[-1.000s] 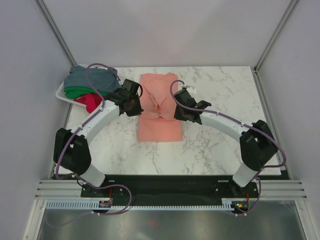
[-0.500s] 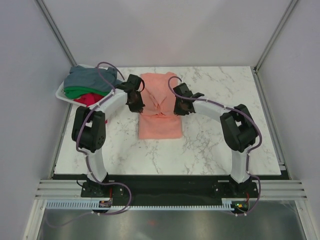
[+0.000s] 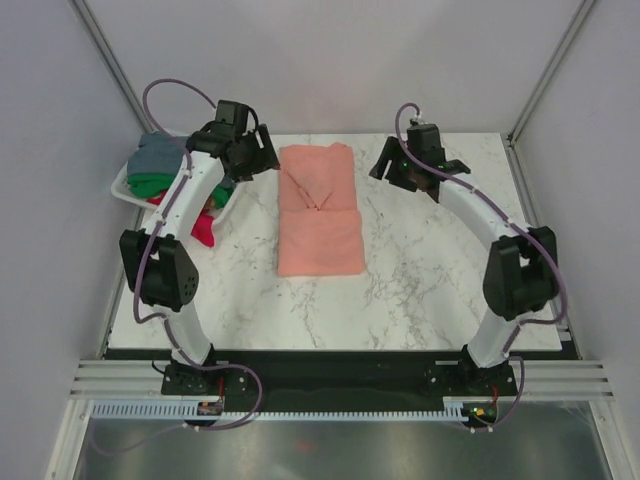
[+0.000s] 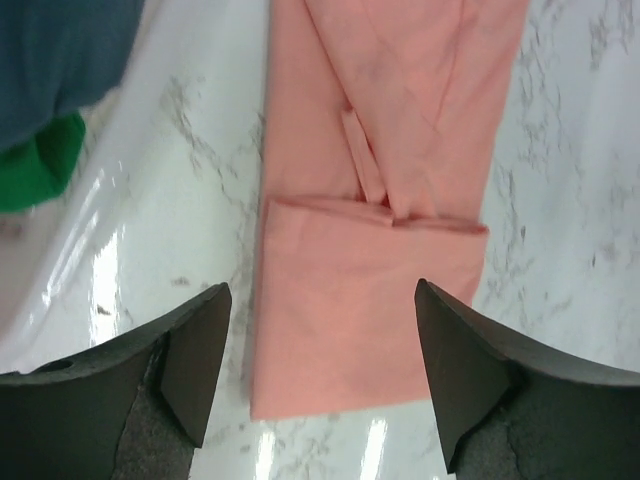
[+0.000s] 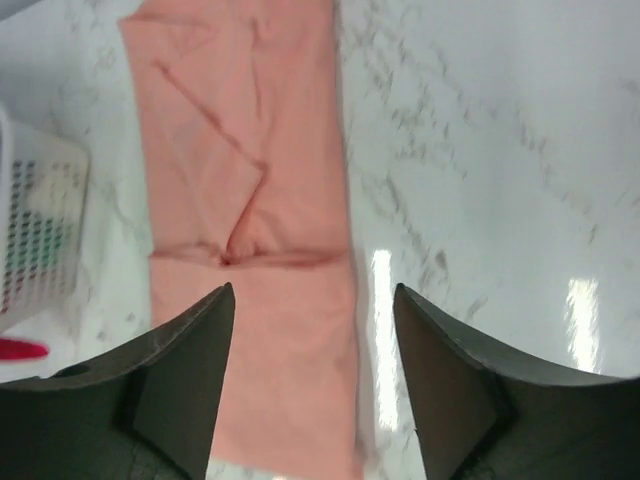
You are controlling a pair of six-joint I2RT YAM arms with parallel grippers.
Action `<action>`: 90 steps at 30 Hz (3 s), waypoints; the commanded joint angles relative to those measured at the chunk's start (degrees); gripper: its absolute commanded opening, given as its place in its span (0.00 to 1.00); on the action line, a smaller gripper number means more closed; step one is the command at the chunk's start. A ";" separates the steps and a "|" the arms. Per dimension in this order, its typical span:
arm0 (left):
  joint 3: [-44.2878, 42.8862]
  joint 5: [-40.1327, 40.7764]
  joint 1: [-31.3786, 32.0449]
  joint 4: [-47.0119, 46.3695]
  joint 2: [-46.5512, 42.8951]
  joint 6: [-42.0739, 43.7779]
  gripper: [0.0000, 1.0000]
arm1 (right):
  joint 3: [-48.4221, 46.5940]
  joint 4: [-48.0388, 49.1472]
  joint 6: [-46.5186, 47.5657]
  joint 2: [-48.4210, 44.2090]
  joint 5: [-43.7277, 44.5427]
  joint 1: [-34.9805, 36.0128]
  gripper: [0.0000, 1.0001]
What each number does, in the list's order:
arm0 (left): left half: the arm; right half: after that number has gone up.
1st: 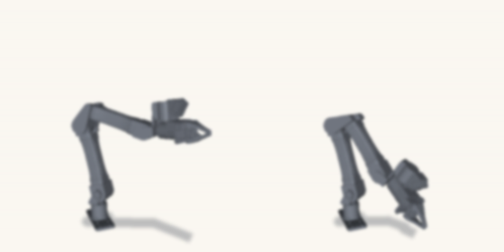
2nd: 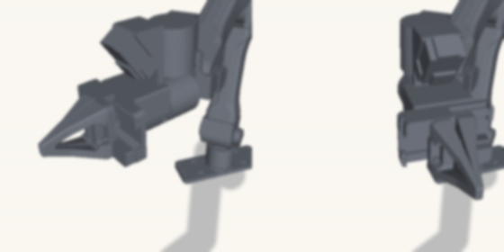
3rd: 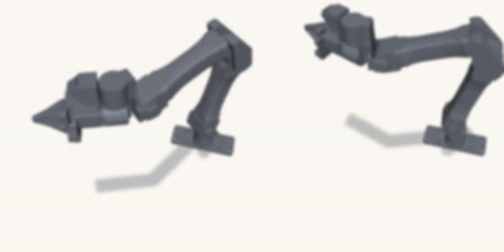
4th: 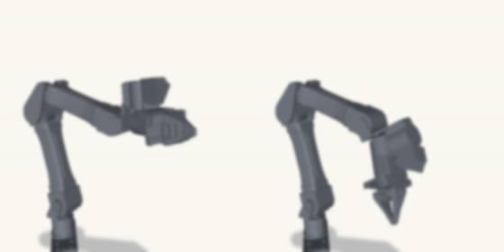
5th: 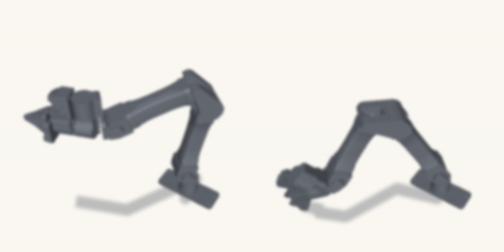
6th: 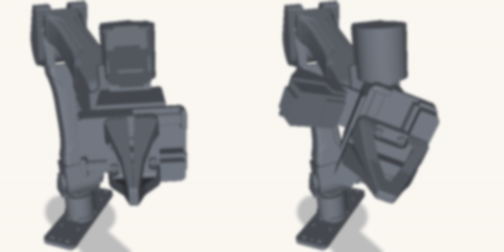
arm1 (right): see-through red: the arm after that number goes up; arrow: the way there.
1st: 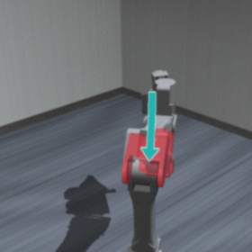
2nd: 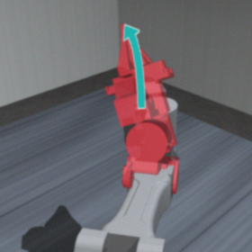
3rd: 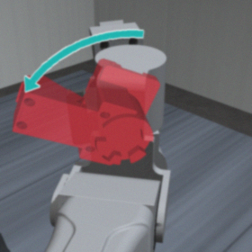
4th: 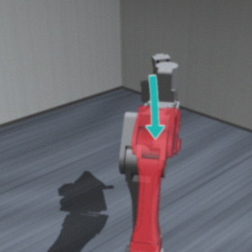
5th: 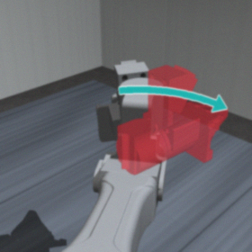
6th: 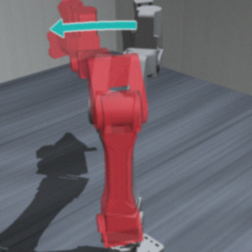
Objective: Fold and stack the t-shirts
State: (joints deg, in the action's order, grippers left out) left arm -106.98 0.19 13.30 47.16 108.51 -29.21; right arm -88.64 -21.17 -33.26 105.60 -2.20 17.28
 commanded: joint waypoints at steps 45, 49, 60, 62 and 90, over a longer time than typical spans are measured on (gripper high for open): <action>72.82 -9.42 29.59 -29.42 -42.39 -21.42 0.68 | 60.44 11.69 -4.72 -38.26 -17.67 5.40 0.36; 65.68 -2.67 29.59 -19.76 -44.78 -16.51 0.70 | 53.50 0.99 -4.97 -46.79 -14.69 5.40 0.81; 78.30 -0.36 29.77 -14.02 -62.44 -24.92 0.74 | 65.60 -1.08 -8.66 -54.54 -13.35 5.40 0.86; 80.16 -0.27 29.77 -14.37 -63.85 -25.63 0.75 | 68.50 3.66 -9.46 -53.22 -15.11 5.31 0.83; 92.30 -2.65 29.77 -39.33 -51.04 -30.03 0.50 | 72.29 25.65 -13.06 -31.96 -15.82 11.02 0.26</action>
State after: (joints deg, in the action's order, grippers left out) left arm -16.29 -3.20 42.87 8.84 55.53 -58.52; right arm -17.08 7.03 -47.88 70.89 -21.34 27.92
